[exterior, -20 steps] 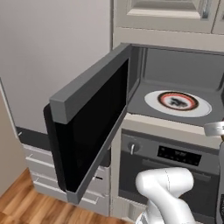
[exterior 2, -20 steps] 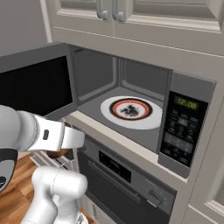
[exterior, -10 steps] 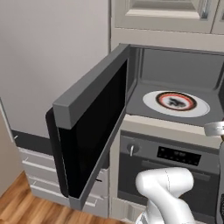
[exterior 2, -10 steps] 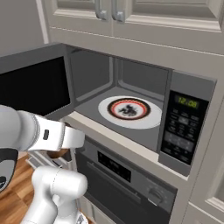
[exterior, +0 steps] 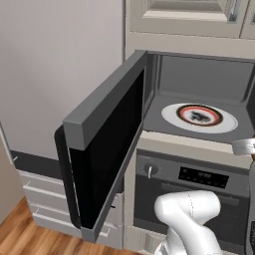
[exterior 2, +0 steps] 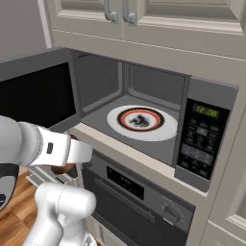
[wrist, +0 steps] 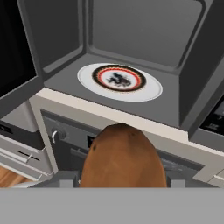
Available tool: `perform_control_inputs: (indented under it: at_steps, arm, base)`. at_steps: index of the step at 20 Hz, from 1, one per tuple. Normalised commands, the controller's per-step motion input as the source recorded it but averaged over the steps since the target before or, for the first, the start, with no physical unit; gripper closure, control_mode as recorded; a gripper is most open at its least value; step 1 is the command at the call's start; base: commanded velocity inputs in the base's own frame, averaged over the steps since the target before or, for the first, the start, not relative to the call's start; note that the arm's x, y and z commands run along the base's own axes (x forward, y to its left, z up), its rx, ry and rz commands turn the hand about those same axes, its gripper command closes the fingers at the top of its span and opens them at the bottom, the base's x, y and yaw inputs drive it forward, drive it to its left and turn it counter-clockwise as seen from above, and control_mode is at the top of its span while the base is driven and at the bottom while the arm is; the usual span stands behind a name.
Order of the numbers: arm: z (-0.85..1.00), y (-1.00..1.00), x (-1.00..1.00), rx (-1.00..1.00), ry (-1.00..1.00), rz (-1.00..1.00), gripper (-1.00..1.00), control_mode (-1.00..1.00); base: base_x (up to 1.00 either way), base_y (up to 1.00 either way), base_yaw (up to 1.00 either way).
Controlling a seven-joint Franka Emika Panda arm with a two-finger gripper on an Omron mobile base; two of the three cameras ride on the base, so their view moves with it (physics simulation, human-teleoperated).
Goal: Pick the potato from the counter and place it in the microwave. Then turn on the microwave.
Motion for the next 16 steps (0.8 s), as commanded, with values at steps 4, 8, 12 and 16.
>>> perform_control_inputs:
  at_steps: [4, 8, 12, 16]
  arm:
    - [0.00, 0.00, 0.00, 0.00, 0.00, 0.00, 1.00, 1.00]
    - [0.00, 0.00, 0.00, 0.00, 0.00, 0.00, 1.00, 1.00]
    - [0.00, 0.00, 0.00, 0.00, 0.00, 0.00, 1.00, 1.00]
    - [0.00, 0.00, 0.00, 0.00, 0.00, 0.00, 1.00, 1.00]
  base:
    - [-0.01, 0.03, -0.02]
    - [-0.08, 0.00, 0.00]
    - [-0.15, 0.00, 0.00]
    - [-0.22, 0.00, 0.00]
